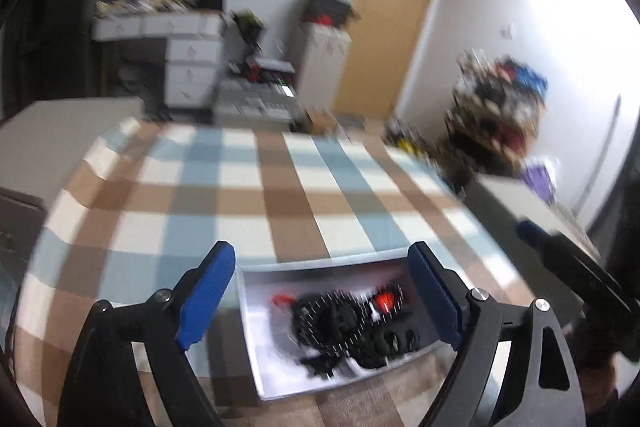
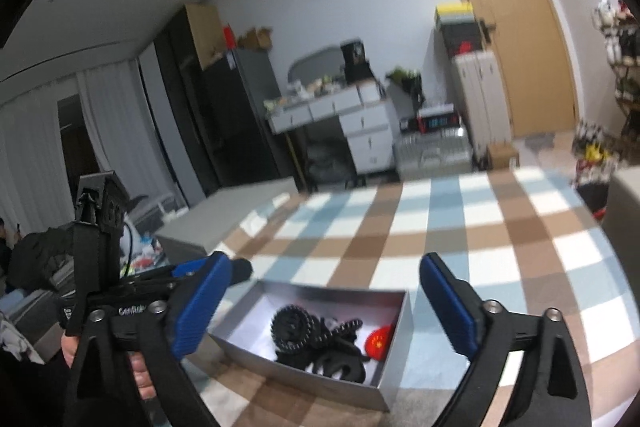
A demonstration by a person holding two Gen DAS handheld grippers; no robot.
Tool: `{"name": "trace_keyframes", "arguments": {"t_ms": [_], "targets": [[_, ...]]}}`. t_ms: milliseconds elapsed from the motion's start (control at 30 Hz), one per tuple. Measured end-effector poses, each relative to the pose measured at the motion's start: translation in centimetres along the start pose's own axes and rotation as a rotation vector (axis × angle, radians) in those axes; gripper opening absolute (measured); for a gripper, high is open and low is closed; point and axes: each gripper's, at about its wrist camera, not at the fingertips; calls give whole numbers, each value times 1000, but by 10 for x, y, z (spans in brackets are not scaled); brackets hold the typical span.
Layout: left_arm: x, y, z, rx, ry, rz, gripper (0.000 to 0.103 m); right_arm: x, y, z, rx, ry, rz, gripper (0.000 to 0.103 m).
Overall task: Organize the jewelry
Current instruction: 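Withdraw both grippers up and away from the box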
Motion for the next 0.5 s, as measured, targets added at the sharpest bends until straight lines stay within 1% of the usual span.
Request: {"name": "trace_keyframes", "arguments": {"t_ms": [33, 67, 100, 133, 200, 267, 433, 500], "targets": [[-10, -1, -1, -6, 60, -11, 91, -6, -3, -3, -12, 28, 6, 103], [-16, -1, -2, -10, 105, -27, 97, -12, -6, -5, -23, 50, 10, 103], [-25, -1, -3, -14, 166, -52, 100, -15, -9, -7, -34, 68, 12, 103], [-33, 0, -3, -14, 227, -72, 102, -19, -13, -9, -49, 82, 14, 103], [-45, 2, -2, 3, 311, -107, 102, -25, -20, -12, -78, 104, 27, 103], [-49, 3, -2, 23, 337, -129, 102, -29, -28, -14, -105, 123, 38, 103], [-59, 1, 7, 59, 375, -147, 102, -37, -41, -11, -153, 159, 63, 103], [-63, 0, 15, 73, 420, -157, 102, -39, -47, -8, -163, 159, 72, 103]]}}
Point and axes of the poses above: each gripper's, at about its wrist camera, not at the fingertips, and x roughly the way its jaws point, y to its right, z to its underside, and after that the axes turned 15 degrees about -x, right-handed
